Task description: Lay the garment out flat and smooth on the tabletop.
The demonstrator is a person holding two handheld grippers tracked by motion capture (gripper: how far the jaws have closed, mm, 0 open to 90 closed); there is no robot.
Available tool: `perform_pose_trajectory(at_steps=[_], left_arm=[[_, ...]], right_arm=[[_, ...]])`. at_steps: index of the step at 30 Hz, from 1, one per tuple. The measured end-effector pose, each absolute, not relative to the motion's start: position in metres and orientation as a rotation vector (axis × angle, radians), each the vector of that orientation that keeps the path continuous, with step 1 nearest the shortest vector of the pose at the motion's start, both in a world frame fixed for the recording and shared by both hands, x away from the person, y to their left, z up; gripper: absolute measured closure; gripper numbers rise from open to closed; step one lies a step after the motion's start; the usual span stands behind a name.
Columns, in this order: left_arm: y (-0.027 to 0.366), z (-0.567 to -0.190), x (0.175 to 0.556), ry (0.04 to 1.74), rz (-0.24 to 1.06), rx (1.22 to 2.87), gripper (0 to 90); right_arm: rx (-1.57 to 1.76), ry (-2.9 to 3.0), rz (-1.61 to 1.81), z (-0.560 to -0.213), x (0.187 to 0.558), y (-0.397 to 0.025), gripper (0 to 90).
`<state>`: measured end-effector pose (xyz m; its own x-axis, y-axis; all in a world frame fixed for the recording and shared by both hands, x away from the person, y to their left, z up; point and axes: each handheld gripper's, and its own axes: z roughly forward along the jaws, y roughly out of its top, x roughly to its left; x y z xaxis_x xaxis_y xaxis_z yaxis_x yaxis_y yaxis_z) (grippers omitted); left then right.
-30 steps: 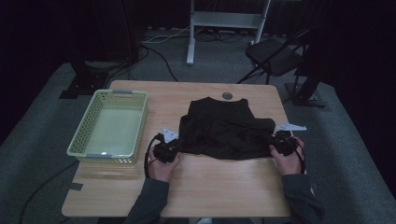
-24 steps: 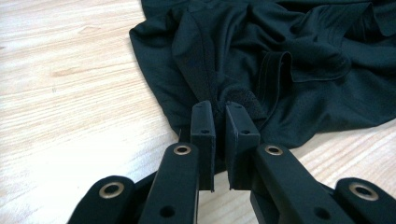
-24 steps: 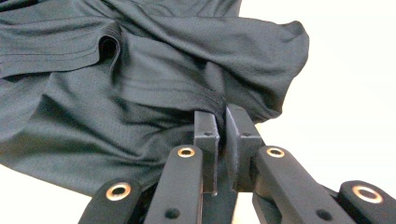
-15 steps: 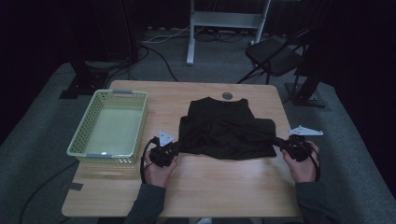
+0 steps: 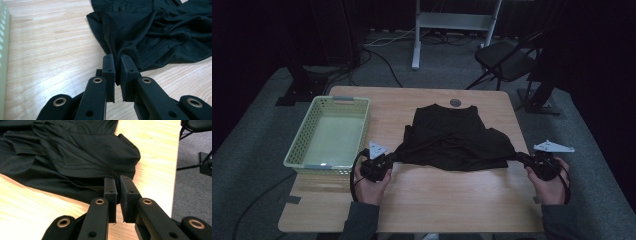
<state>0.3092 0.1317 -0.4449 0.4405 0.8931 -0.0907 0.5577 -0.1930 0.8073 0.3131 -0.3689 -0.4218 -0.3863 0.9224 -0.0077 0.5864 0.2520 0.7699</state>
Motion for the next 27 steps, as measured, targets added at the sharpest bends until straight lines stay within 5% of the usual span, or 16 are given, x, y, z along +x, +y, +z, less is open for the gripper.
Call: perform_pose_trajectory(at_steps=[27], left_arm=[[0.156, -0.421, 0.278, 1.219, 0.537, 1.809, 84.2]], right_arm=[[1.354, 1.988, 0.986, -0.390, 0.268, -0.394, 84.2]])
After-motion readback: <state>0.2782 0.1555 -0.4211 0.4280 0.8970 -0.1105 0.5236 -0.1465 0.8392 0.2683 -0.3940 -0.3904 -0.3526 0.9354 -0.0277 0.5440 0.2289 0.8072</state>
